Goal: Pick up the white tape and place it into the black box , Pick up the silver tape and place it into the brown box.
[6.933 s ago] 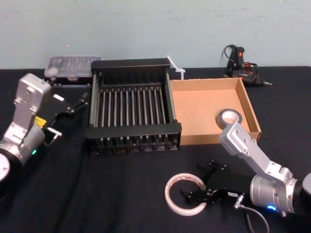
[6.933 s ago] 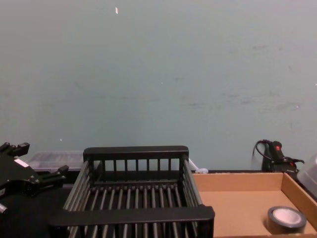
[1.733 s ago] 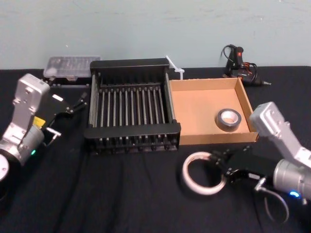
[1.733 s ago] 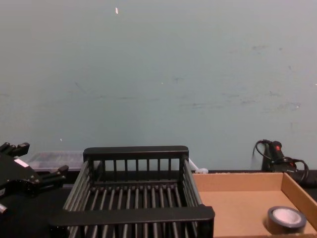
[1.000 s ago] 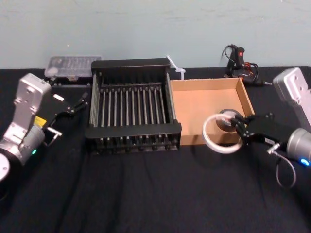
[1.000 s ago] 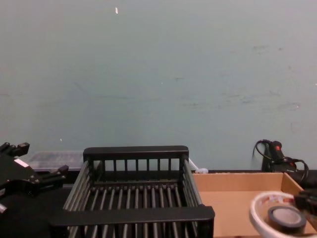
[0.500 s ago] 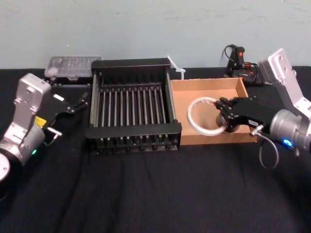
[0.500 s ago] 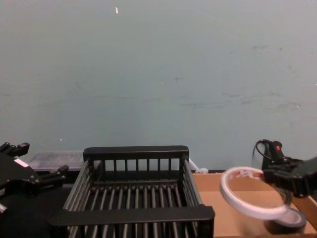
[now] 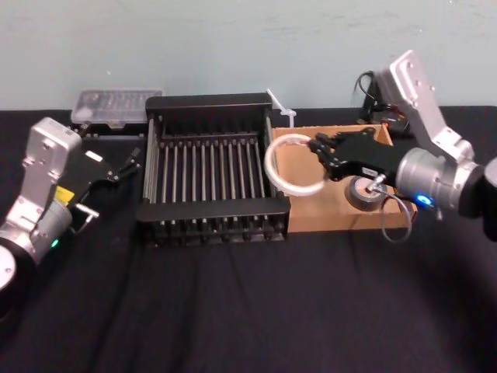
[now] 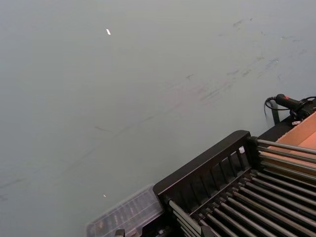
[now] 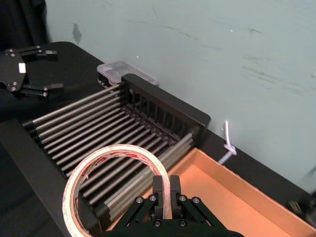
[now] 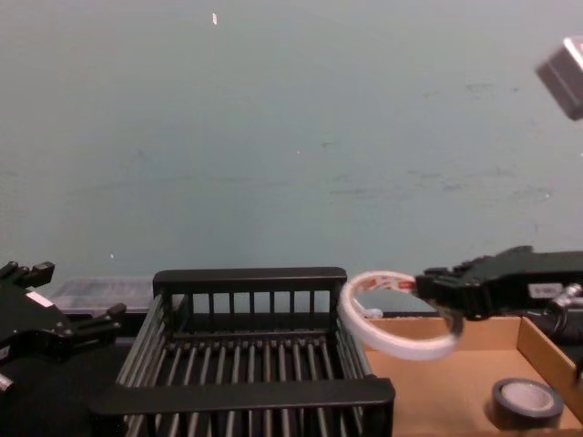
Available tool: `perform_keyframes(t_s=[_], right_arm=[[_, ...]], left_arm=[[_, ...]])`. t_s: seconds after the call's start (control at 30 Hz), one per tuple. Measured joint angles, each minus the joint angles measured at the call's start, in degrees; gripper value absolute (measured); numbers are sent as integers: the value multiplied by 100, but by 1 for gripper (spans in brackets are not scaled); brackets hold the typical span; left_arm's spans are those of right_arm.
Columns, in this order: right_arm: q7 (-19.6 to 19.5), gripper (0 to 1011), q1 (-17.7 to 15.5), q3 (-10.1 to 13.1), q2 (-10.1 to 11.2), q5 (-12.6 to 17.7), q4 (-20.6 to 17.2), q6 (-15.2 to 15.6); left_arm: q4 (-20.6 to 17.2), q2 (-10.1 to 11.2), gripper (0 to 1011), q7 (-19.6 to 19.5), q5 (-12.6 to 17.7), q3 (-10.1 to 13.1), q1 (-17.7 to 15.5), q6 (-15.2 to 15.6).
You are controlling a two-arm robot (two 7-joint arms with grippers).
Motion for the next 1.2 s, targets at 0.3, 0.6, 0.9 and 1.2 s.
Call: perform_keyframes(t_s=[0.3, 0.6, 0.9, 1.2], right_arm=[[157, 91, 425, -305, -279, -98, 460, -112], [261, 91, 682, -500, -520, -123, 797, -226], [247, 91, 943, -638, -775, -202, 1170, -341], [133, 91, 1121, -678, -991, -323, 1488, -373]], left_arm=[[0, 0, 1001, 0, 0, 0, 0, 0], [0, 0, 1001, 0, 0, 0, 0, 0], [0, 0, 1001, 0, 0, 0, 0, 0], [0, 0, 1001, 0, 0, -1, 0, 0]])
